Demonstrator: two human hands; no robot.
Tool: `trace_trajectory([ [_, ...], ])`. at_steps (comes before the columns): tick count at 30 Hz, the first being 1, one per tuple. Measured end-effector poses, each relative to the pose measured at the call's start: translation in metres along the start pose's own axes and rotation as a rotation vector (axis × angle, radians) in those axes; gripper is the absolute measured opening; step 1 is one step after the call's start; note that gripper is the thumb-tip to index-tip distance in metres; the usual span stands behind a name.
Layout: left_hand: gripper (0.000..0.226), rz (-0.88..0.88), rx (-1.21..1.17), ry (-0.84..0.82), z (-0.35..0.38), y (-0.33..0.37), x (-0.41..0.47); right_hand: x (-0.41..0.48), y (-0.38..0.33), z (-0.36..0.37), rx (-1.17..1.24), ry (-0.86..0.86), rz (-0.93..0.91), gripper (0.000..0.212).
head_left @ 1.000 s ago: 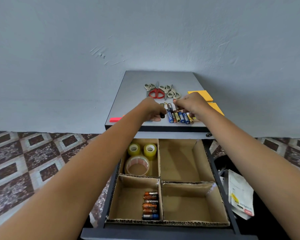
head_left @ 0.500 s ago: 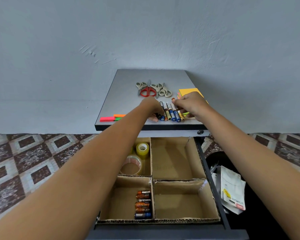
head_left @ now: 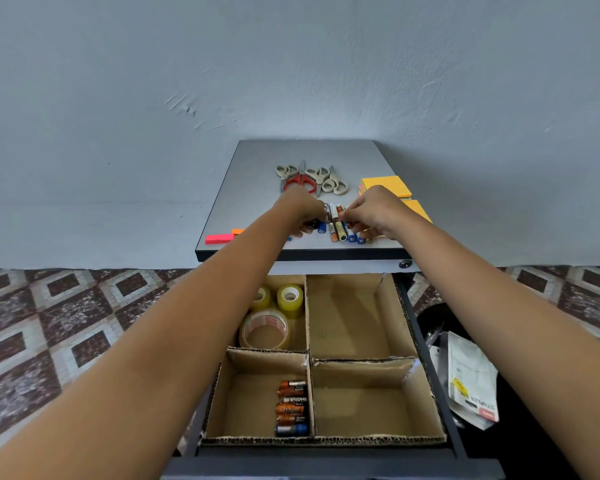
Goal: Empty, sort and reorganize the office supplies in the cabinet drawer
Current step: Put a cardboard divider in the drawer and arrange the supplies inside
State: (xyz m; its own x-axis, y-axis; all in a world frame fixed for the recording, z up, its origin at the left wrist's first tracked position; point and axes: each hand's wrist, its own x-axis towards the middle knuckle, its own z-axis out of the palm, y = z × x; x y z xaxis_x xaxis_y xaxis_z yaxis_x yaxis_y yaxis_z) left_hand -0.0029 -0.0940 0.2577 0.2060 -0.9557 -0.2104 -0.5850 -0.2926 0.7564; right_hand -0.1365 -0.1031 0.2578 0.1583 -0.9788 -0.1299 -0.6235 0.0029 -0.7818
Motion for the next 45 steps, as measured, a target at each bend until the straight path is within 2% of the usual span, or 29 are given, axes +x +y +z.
trace_trajectory([
  [6,0.015,-0.038,-0.318,-0.005,-0.018,-0.027,-0.036,0.005,-0.010,0.013,-0.223,-0.021,-0.013,0.021],
  [10,0.025,-0.110,-0.461,-0.047,-0.024,-0.050,-0.055,0.009,-0.013,0.022,-0.504,0.023,-0.086,0.037],
  [15,0.024,-0.124,-0.494,-0.068,-0.031,-0.065,-0.064,0.012,-0.011,0.033,-0.697,0.070,-0.149,0.037],
  [21,0.013,-0.119,-0.498,-0.087,-0.036,-0.074,-0.067,0.015,-0.008,0.038,-0.714,0.068,-0.167,0.033],
  [24,0.013,-0.124,-0.480,-0.118,-0.037,-0.080,-0.068,0.019,-0.006,0.038,-0.651,0.061,-0.169,0.032],
  [27,0.013,-0.103,-0.381,-0.192,-0.039,-0.089,-0.070,0.017,-0.006,0.032,-0.477,0.061,-0.140,0.028],
  [33,0.020,-0.026,-0.071,-0.421,-0.034,-0.113,-0.079,-0.029,0.002,0.022,0.198,-0.158,-0.101,0.015],
  [36,0.015,-0.048,0.041,-0.512,-0.025,-0.127,-0.081,-0.053,0.015,0.030,0.422,-0.288,-0.024,0.009],
  [43,0.017,-0.125,0.232,-0.628,0.008,-0.157,-0.088,-0.094,0.069,0.070,0.508,-0.339,0.050,0.011],
  [45,0.026,-0.116,0.344,-0.670,0.019,-0.164,-0.091,-0.102,0.084,0.081,0.474,-0.312,0.050,0.013],
])
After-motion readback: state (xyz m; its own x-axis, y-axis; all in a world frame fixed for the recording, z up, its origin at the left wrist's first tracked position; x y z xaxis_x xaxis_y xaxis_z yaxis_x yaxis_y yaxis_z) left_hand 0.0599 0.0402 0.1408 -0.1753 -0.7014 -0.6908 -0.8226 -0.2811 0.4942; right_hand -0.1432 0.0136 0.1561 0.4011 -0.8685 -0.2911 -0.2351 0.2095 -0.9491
